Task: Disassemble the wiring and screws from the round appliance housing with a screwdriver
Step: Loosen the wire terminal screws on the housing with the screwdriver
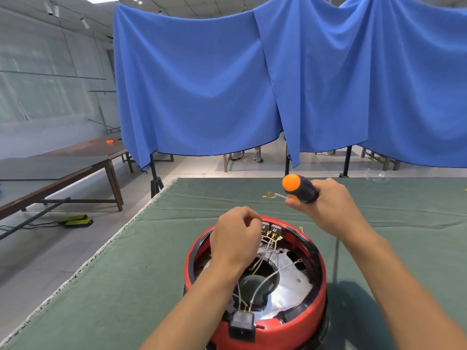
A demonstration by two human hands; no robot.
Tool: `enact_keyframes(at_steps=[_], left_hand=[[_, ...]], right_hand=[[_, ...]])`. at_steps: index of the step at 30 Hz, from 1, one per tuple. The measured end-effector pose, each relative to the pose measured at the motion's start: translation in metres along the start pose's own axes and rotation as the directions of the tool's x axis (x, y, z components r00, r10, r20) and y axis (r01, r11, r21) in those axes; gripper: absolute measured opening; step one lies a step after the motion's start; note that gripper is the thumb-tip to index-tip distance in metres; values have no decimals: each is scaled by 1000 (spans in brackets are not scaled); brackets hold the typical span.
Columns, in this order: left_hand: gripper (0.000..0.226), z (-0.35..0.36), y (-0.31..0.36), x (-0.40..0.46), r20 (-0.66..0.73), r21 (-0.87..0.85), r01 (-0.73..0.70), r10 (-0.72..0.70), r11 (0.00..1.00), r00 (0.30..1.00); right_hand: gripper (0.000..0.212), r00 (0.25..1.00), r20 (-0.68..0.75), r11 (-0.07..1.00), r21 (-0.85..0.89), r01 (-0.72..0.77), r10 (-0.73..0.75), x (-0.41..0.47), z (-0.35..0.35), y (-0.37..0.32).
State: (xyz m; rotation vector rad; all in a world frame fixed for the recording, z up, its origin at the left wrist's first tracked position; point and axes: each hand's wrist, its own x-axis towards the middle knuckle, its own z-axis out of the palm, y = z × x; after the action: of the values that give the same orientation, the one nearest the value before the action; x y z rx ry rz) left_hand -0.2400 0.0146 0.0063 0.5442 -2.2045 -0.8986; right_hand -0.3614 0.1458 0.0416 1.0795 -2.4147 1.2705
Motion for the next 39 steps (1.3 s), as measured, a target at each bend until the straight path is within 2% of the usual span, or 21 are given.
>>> enact_keyframes(at_steps=[4,8,10,11,14,17,23,26,28,30,33,37,39], left_hand=[[20,3,-4,2,71,105,-59,52,993,996],[22,5,-10,5,121,133,-74,58,988,991],[26,6,-12,5,164,165,-76,49,983,985],[27,7,-13,6,187,183,-68,33,981,982],[25,9,-16,6,214,206,-50,5,977,977],[26,8,-17,7,189,185,-48,12,982,982],[23,6,-16,7,146,174,-24,-1,984,989],[22,6,-16,6,142,183,-11,-15,983,990],[23,6,-16,5,160,191,0,-31,982,987],[28,6,-16,5,180,201,9,-47,980,982],[34,6,-18,7,179,241,4,-48,971,983],[32,7,-18,8,198,308,-8,-56,951,979],[27,7,-17,9,192,307,-6,-56,952,980]], right_hand=[[14,984,-8,983,-47,-177,177,3,-9,32],[30,948,34,938,-161,-307,316,1,-2,56],[14,928,21,900,-253,-356,373,2,4,62],[8,922,2,879,-301,-369,388,2,8,63],[22,921,-57,841,-388,-376,386,0,18,68],[21,924,-91,838,-398,-375,370,-1,20,67],[13,939,-192,907,-262,-330,286,4,6,53],[21,939,-245,945,-161,-285,241,4,-1,35],[26,946,-238,968,-70,-243,220,5,-4,23],[21,960,-198,980,9,-198,196,4,-5,14],[18,966,-190,976,159,-148,178,2,-6,4],[35,963,-243,964,260,-53,118,-2,-5,-10],[37,951,-285,939,345,-16,121,-4,-5,-17]])
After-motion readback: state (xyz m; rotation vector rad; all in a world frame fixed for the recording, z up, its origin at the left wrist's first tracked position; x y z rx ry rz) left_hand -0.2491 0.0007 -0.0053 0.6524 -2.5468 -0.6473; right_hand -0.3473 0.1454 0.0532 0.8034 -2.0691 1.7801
